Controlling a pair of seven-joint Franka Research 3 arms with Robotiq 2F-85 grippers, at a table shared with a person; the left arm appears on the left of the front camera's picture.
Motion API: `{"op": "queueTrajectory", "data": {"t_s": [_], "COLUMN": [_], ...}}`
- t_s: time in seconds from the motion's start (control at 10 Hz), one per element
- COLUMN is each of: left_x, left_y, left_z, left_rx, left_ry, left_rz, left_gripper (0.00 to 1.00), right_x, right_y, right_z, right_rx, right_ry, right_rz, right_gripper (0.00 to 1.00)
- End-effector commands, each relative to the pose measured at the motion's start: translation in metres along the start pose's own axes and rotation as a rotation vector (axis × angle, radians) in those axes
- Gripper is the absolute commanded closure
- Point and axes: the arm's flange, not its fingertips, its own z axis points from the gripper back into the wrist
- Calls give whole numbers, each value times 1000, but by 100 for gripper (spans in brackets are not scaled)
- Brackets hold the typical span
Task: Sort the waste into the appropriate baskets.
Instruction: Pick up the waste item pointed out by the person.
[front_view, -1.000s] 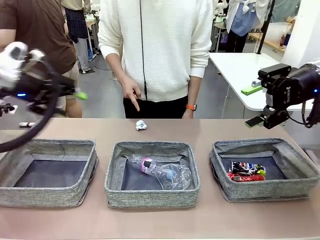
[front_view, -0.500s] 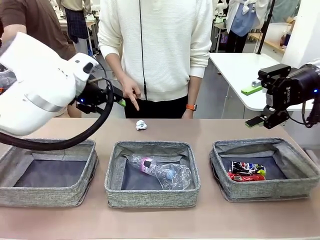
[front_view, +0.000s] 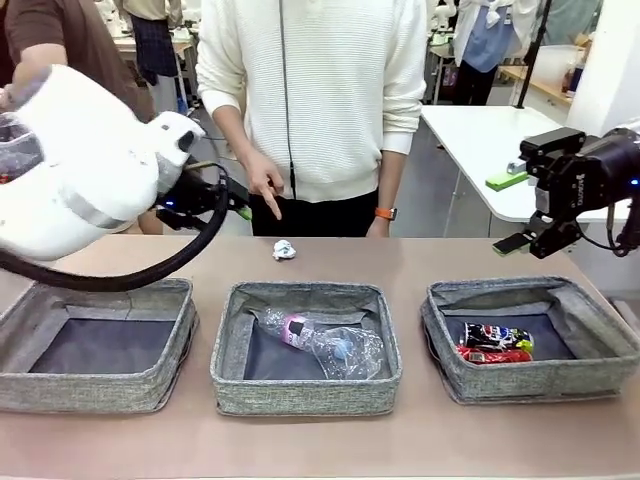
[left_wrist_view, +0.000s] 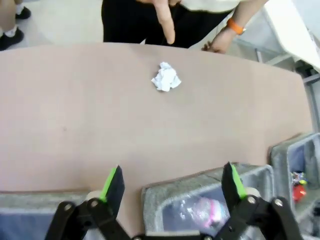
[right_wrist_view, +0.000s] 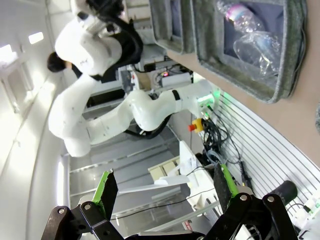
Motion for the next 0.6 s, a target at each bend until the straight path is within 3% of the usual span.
{"op": "queueTrajectory", "data": {"t_s": [0.0,0.5], "left_x": [50,70], "left_y": [-28,-63], "left_z": [-35,-135], "left_rx": [21,149], "left_ry": [82,163], "left_rz": [9,-8], "left_gripper": [0,0], "right_x": [1,1], "right_y": [7,7], "right_z": [2,2], "right_rx": [17,17], "right_ry": [-2,-2], "right_rz": [-16,-16], "right_gripper": [0,0]}}
